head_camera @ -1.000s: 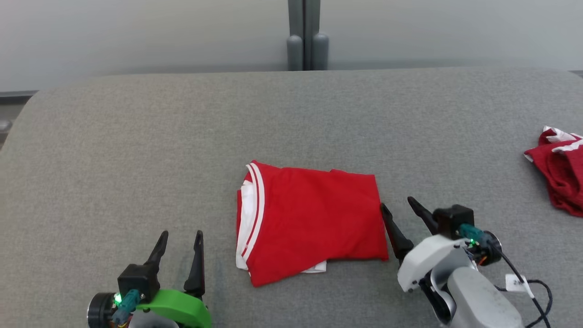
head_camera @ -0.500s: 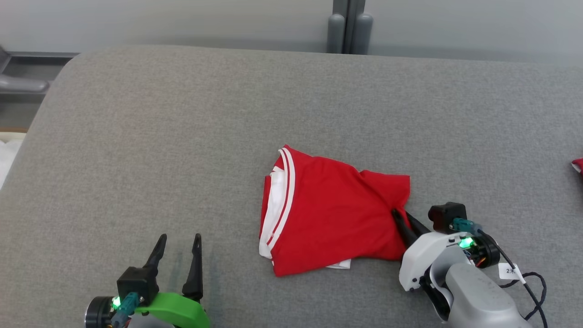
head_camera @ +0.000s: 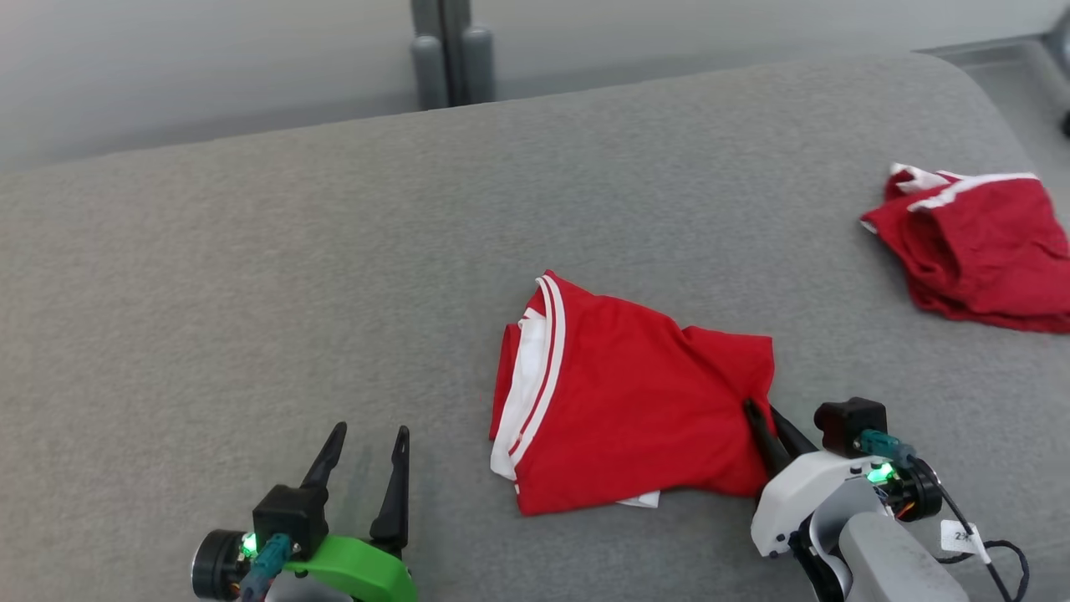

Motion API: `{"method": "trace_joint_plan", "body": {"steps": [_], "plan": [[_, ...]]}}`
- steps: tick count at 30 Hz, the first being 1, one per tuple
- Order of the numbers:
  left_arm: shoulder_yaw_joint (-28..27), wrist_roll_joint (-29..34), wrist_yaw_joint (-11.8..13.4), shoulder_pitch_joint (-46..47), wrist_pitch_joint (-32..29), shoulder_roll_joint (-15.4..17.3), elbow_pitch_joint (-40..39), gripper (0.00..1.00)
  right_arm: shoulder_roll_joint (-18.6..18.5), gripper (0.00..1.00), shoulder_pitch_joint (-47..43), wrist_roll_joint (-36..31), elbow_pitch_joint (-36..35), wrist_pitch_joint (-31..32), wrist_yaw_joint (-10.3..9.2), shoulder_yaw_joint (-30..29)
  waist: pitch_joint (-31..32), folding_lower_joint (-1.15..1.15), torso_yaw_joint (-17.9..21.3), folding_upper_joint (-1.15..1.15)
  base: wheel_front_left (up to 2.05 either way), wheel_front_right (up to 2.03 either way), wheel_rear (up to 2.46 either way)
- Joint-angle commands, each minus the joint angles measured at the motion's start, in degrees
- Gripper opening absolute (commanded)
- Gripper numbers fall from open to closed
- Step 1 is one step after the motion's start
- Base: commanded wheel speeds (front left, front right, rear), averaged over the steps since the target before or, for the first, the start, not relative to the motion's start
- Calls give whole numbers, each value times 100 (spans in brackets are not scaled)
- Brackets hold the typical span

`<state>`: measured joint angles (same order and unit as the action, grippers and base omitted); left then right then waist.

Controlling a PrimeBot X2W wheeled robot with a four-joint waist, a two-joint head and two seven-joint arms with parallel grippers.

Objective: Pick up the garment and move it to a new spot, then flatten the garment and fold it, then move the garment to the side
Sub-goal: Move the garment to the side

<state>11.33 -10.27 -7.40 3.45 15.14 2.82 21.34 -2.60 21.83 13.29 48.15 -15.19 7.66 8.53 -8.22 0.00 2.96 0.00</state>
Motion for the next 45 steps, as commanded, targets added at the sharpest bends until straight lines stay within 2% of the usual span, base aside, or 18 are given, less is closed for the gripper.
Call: {"method": "trace_joint_plan", "body": {"steps": [1,7,13,20,25,29,33,37,38,39,40,45], "plan": [[44,-16,-8,104,-4,23,-25,100,-61,0,-178,0,-13,11,-30,-15,228,0,1530,0,0,0,0],[78,-42,-9,177,-5,25,-170,100,-46,0,-210,103,-206,8,-24,19,117,0,2176,0,0,0,0],[95,7,-8,205,-4,26,-192,100,-43,0,-79,-7,-382,7,-24,39,-17,0,2439,0,0,0,0],[138,161,-7,372,-5,127,-273,100,-37,0,910,-135,-417,3,-24,183,-501,0,2285,0,0,0,0],[164,127,-2,578,-5,346,-304,100,-42,0,2161,-324,-192,100,-24,161,-931,0,2022,0,0,0,0],[158,70,-2,730,-5,492,-312,100,-38,0,3025,-764,264,156,-24,-434,-1211,0,1831,0,0,0,0],[214,34,-2,851,-4,560,-329,100,-347,0,3578,-1814,640,265,-24,-1605,-1402,0,1657,0,0,0,0],[227,-8,-2,952,-4,576,-335,100,-604,0,3648,-2905,542,432,-23,-2772,-1524,0,1494,0,0,0,0],[218,-14,-3,976,-5,573,-339,100,-653,9,3589,-3209,453,459,-23,-3029,-1548,0,1464,0,0,0,0],[220,-14,-3,981,-5,578,-338,100,-662,46,3523,-3417,377,482,-23,-3267,-1555,0,1452,0,0,0,0],[219,-16,-3,986,-4,589,-333,100,-622,100,3454,-3655,280,484,-23,-3546,-1560,0,1439,0,0,0,0],[116,-7,-2,972,-8,595,-294,100,-297,100,3324,-4187,-22,199,-23,-4335,-1490,0,1434,0,0,0,0]]}}
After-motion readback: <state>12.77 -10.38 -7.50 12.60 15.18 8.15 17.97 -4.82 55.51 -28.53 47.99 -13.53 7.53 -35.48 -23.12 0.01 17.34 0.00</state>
